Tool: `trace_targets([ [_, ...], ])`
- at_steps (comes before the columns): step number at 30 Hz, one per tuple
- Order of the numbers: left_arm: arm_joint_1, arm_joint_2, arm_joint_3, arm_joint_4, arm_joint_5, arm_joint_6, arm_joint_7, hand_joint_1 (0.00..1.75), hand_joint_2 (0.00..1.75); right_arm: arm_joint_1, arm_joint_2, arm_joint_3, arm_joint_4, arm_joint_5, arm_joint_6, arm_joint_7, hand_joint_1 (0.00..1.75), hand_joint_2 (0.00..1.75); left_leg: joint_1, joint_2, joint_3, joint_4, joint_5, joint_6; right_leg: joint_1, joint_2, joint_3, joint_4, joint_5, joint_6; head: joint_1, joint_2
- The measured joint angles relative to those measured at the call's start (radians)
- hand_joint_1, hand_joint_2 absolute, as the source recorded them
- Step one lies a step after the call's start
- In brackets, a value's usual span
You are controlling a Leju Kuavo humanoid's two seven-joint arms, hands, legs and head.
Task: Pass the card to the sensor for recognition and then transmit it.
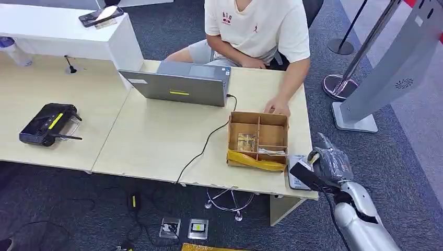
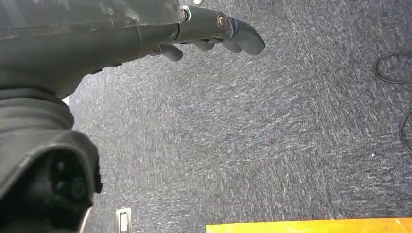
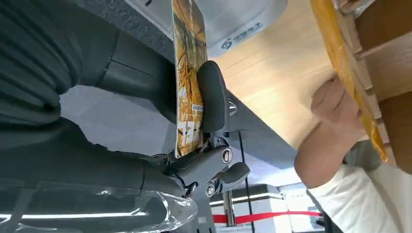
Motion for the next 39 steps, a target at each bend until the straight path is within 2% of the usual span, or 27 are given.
trace_targets([
  [27,0.0,0.0,-0.003,0.0,0.002,0.001,-0.003,0.0,0.0,-0.032,0.057,0.03,0.071,-0.022,-0.018,-0.005,1.75,1.75,0.0,0.001,0.001,0.0,0.0,0.0,0.0,0.0,0.0,0.0,0.0,0.0,0.0,0.0],
  [33,0.0,0.001,-0.003,0.0,0.004,0.002,-0.018,0.0,0.0,-0.083,0.049,0.026,0.077,-0.061,-0.03,-0.011,1.75,1.75,0.0,0.001,0.001,0.0,0.0,0.0,0.0,0.001,0.0,0.0,0.0,0.0,0.001,0.0],
  [39,0.0,0.003,-0.004,0.0,0.0,0.001,-0.027,0.0,0.0,-0.159,0.02,0.012,0.068,-0.08,-0.012,-0.013,1.75,1.75,0.0,0.001,0.001,0.0,0.0,0.0,0.0,0.001,0.0,0.0,0.0,0.0,0.0,0.0],
])
